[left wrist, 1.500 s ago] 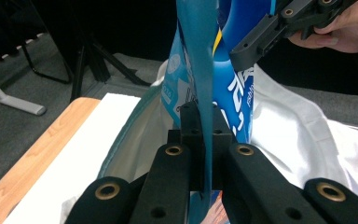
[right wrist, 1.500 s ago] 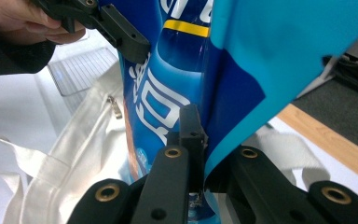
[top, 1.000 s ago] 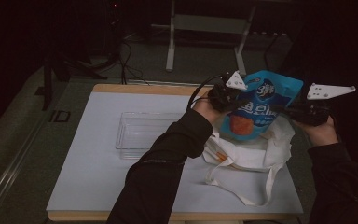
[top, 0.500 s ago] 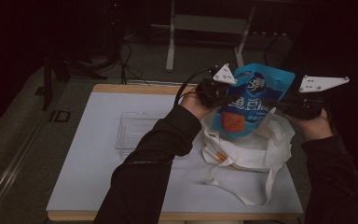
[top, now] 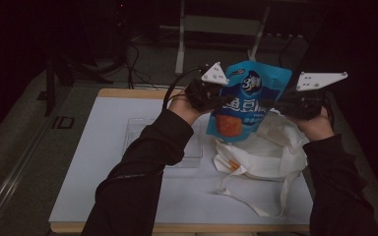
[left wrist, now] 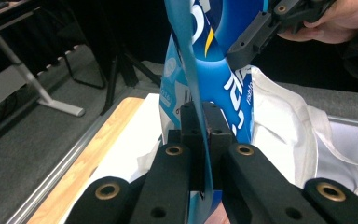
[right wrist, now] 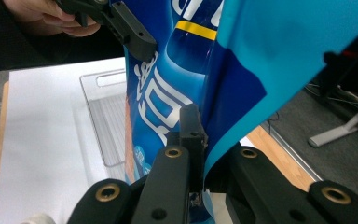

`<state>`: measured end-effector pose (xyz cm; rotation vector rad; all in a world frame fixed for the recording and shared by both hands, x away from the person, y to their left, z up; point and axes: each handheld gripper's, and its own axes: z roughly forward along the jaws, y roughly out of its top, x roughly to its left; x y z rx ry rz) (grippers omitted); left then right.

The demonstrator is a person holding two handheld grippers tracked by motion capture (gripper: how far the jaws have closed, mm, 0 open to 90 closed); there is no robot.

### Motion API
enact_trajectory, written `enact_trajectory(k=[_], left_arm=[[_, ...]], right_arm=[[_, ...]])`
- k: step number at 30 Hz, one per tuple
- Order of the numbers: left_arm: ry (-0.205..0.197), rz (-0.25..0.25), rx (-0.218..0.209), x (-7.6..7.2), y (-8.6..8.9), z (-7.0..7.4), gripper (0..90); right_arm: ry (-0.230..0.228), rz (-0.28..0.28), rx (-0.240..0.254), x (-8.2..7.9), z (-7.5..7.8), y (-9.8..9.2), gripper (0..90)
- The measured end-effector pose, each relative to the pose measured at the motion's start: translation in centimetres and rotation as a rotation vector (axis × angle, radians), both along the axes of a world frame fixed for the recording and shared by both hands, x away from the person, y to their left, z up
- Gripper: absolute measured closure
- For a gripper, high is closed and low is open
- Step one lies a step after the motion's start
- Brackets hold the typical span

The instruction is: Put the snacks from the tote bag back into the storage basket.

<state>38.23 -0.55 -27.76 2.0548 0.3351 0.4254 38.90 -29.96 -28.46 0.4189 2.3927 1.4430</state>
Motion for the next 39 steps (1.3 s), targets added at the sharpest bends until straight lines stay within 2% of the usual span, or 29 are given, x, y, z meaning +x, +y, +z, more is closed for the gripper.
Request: enact_trajectory(k=[13, 17, 25, 35, 39], left_arm=[[0.003, 0.027, 0.01, -0.9, 4.0, 0.2, 90.0], [0.012, 0.054, 0.009, -1.0, 5.8, 0.1, 90.0], [0.005, 0.08, 0.005, -1.6, 8.7, 0.2, 90.0], [0.003, 0.078, -0.008, -2.2, 11.8, -0.1, 90.0], [0.008, 0.064, -0.001, -2.3, 13.4, -0.2, 90.0]], right_arm=[[0.004, 0.058, -0.009, 0.4, 0.3, 4.0, 88.7], [0.005, 0.077, -0.021, 0.6, 0.2, 6.1, 88.7], [0.005, 0.108, -0.023, 1.0, 0.4, 8.8, 88.7], [0.007, 0.158, -0.026, 1.1, 0.3, 11.7, 88.7], [0.015, 0.189, -0.01, 1.2, 0.0, 13.2, 88.7]])
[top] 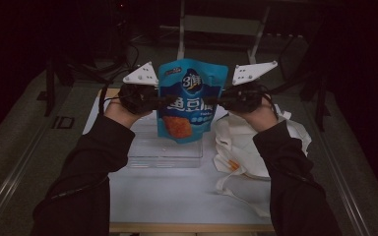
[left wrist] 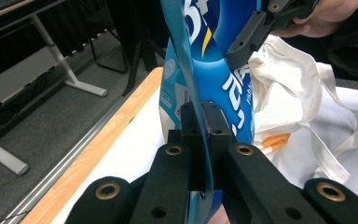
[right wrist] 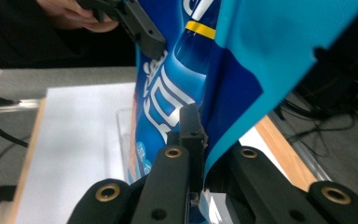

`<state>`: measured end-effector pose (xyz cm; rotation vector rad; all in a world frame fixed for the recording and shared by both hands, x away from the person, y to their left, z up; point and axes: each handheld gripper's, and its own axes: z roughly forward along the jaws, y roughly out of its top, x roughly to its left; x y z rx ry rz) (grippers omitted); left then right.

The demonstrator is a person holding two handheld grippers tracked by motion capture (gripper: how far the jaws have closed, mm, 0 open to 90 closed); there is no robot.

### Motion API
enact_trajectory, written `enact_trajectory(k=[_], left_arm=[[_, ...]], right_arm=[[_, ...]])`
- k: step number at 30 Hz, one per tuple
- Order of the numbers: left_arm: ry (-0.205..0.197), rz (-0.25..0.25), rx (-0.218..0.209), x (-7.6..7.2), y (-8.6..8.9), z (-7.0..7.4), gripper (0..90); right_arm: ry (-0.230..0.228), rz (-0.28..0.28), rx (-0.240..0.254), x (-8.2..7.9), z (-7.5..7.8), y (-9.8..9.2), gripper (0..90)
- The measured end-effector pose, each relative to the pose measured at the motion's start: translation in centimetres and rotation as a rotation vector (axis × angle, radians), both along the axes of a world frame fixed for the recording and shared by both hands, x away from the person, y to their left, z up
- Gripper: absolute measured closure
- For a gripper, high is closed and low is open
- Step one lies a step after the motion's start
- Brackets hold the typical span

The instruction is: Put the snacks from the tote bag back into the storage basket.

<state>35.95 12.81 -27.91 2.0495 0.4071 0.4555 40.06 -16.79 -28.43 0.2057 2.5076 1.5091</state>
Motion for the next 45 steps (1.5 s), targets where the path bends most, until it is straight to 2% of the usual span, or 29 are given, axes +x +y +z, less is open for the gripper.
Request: enact_trajectory(k=[8, 10, 13, 14, 16, 18, 21, 23, 26, 27, 33, 41, 45], left_arm=[[-0.008, -0.035, -0.02, 0.0, 2.3, -0.8, 90.0], [-0.007, -0.037, -0.026, 0.0, 2.5, -0.9, 90.0], [0.001, -0.055, -0.042, 0.2, 3.5, -1.4, 90.0], [0.01, -0.076, -0.059, 0.4, 4.1, -1.8, 90.0], [0.016, -0.081, -0.065, 0.5, 4.3, -2.0, 90.0], [0.036, -0.093, -0.094, 0.9, 4.9, -2.7, 90.0], [0.052, -0.109, -0.112, 1.3, 5.4, -3.6, 90.0], [0.052, -0.109, -0.112, 1.3, 5.4, -3.6, 90.0], [0.07, -0.078, -0.102, 2.1, 5.7, -5.0, 90.0], [0.07, -0.078, -0.102, 2.1, 5.7, -5.0, 90.0], [0.09, -0.061, -0.115, 3.0, 6.0, -7.1, 90.0], [0.116, -0.053, -0.12, 3.3, 6.1, -8.4, 90.0], [0.142, -0.054, -0.122, 3.3, 6.4, -9.5, 90.0]], right_arm=[[0.001, 0.033, 0.026, 0.1, -0.7, 1.6, 88.8], [0.015, 0.044, 0.037, 0.2, -0.9, 1.9, 88.8], [0.018, 0.055, 0.045, 0.3, -1.2, 2.3, 88.8], [0.024, 0.064, 0.049, 0.4, -1.5, 2.7, 88.8], [0.026, 0.072, 0.053, 0.4, -1.6, 2.9, 88.8], [0.031, 0.081, 0.059, 0.6, -2.1, 3.3, 88.9], [0.046, 0.093, 0.07, 1.0, -2.9, 3.5, 89.0], [0.051, 0.095, 0.074, 1.2, -3.2, 3.6, 89.0], [0.063, 0.082, 0.063, 1.7, -4.4, 4.2, 88.9], [0.063, 0.082, 0.063, 1.7, -4.4, 4.2, 88.9], [0.07, 0.062, 0.041, 2.2, -6.1, 4.7, 88.9], [0.087, 0.05, 0.03, 2.5, -7.6, 5.0, 88.9], [0.107, 0.053, 0.029, 2.4, -8.6, 5.2, 88.9]])
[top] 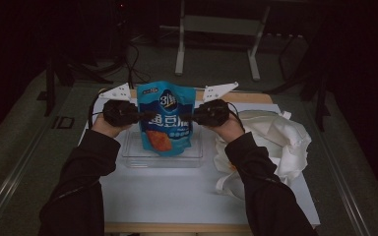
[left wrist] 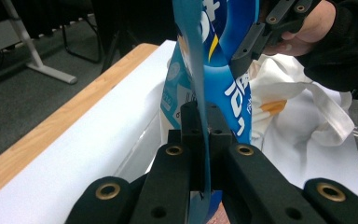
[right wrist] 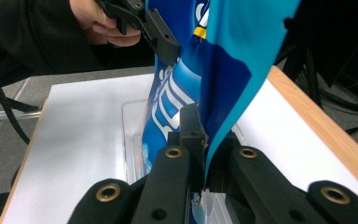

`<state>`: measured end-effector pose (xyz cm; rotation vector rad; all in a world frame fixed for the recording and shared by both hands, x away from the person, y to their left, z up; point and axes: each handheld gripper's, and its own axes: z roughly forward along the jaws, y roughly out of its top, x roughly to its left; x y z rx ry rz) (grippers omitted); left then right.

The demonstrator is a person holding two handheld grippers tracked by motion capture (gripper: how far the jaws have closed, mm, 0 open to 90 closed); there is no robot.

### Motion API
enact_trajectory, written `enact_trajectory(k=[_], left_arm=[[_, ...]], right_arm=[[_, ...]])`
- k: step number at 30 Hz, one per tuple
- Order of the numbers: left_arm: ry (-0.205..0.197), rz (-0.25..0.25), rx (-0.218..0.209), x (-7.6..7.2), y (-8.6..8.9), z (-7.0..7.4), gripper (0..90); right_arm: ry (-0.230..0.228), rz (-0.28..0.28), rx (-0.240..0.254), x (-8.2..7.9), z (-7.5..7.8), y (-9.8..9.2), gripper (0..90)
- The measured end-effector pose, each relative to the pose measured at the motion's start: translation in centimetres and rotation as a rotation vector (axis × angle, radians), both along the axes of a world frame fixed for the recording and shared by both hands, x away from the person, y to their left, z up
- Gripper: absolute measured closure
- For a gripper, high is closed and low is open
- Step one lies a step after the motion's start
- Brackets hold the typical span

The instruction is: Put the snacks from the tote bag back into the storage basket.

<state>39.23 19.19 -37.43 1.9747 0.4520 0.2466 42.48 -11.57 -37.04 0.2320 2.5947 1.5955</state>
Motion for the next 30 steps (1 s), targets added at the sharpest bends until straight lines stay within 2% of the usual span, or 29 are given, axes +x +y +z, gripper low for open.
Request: enact_trajectory(k=[8, 17, 22, 26, 28, 30], left_arm=[[0.04, -0.009, 0.005, -0.3, 0.4, -1.4, 90.0], [0.059, -0.004, -0.008, -0.5, 0.7, -2.9, 89.9], [0.054, -0.009, 0.009, -0.8, 0.7, -3.7, 89.8], [0.056, -0.014, 0.002, -1.0, 0.9, -4.3, 89.6], [0.058, -0.014, -0.017, -1.1, 1.1, -4.5, 89.6], [0.049, -0.011, -0.009, -1.3, 1.0, -4.5, 89.5]], right_arm=[[0.037, 0.009, -0.002, -0.1, -1.7, 0.3, 88.9], [0.061, 0.014, -0.009, -0.2, -3.0, 0.6, 88.8], [0.065, 0.012, -0.021, -0.2, -3.7, 0.7, 88.8], [0.063, 0.014, -0.023, -0.3, -4.3, 0.8, 88.7], [0.059, 0.015, -0.023, -0.4, -4.4, 0.8, 88.6], [0.06, 0.014, -0.018, -0.6, -4.4, 0.7, 88.5]])
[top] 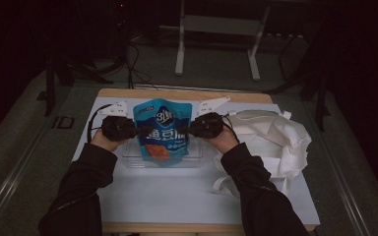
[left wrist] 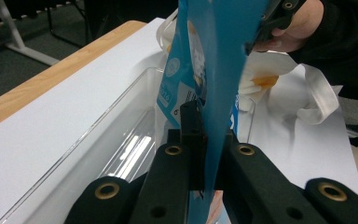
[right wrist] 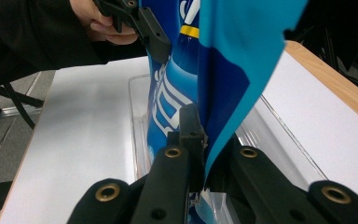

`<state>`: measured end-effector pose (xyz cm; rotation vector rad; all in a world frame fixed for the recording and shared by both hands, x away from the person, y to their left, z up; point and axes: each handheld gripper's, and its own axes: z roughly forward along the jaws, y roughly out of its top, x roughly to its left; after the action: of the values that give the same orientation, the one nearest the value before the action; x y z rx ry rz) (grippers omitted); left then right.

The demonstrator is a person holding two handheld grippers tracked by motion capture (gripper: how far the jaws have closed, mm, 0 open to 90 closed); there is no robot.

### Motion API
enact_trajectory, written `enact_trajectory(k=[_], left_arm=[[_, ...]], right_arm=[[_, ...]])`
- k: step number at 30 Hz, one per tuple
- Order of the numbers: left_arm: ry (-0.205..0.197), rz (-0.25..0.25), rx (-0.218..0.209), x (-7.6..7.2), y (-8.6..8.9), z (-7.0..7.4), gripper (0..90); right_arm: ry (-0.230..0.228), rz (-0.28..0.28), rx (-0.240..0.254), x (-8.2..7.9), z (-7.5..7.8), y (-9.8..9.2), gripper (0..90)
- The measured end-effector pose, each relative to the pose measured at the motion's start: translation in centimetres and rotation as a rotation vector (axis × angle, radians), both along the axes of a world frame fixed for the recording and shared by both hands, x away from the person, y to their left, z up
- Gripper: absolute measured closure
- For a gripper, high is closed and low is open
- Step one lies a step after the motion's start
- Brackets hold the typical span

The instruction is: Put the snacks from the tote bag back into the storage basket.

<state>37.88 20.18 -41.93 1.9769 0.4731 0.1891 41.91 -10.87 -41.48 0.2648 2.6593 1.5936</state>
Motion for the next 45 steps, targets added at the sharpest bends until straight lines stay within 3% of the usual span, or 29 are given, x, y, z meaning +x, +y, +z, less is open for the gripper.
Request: enact_trajectory(k=[10, 13, 18, 21, 23, 24, 30, 32, 33, 35, 38, 39, 40, 45], left_arm=[[-0.06, 0.054, 0.034, -1.2, -0.6, 0.1, 88.9], [-0.069, 0.067, 0.02, -1.4, -0.6, 0.1, 88.2], [-0.069, 0.081, 0.013, -1.5, -0.6, 0.1, 83.3], [-0.053, 0.095, -0.007, -1.6, -0.6, 0.3, 74.5], [-0.051, 0.102, -0.03, -1.8, -0.5, 0.6, 61.6], [-0.056, 0.106, -0.023, -1.9, -0.4, 0.6, 59.5], [-0.011, 0.151, -0.015, -2.3, -0.5, 0.8, 23.4], [-0.016, 0.126, 0.01, -2.5, -0.6, 0.8, 10.5], [-0.018, 0.138, 0.022, -2.6, -0.7, 0.9, 5.9], [-0.005, 0.146, 0.014, -2.9, -0.7, 0.9, 1.6], [-0.021, 0.175, 0.021, -3.4, -0.8, 1.0, 1.6], [-0.036, 0.211, 0.016, -3.9, -0.9, 1.1, 1.6], [-0.036, 0.21, 0.009, -4.1, -0.9, 1.2, 1.6], [-0.022, 0.269, -0.018, -5.0, -0.9, 1.0, 1.6]], right_arm=[[-0.015, -0.022, -0.009, -0.5, -0.1, -0.2, 86.0], [-0.025, -0.035, -0.024, -0.5, 0.1, -0.2, 85.0], [-0.015, -0.048, -0.004, -0.4, 0.2, -0.3, 77.7], [-0.01, -0.059, 0.006, -0.3, 0.6, -0.5, 65.2], [-0.013, -0.074, 0.013, -0.3, 0.9, -0.6, 52.4], [-0.019, -0.084, 0.011, -0.4, 1.0, -0.6, 47.7], [-0.023, -0.116, 0.062, -0.4, 1.6, -1.4, 19.9], [-0.017, -0.116, 0.064, -0.4, 1.8, -1.6, 19.7], [-0.004, -0.104, 0.07, -0.5, 1.8, -1.7, 16.7], [-0.036, -0.121, 0.067, -0.7, 1.8, -1.8, 14.2], [-0.038, -0.123, 0.055, -1.0, 1.9, -2.0, 14.0], [-0.041, -0.124, 0.054, -1.1, 1.9, -2.1, 14.0], [-0.064, -0.141, 0.029, -1.4, 2.0, -2.4, 14.2], [-0.043, -0.165, 0.035, -1.5, 2.0, -3.5, 14.3]])
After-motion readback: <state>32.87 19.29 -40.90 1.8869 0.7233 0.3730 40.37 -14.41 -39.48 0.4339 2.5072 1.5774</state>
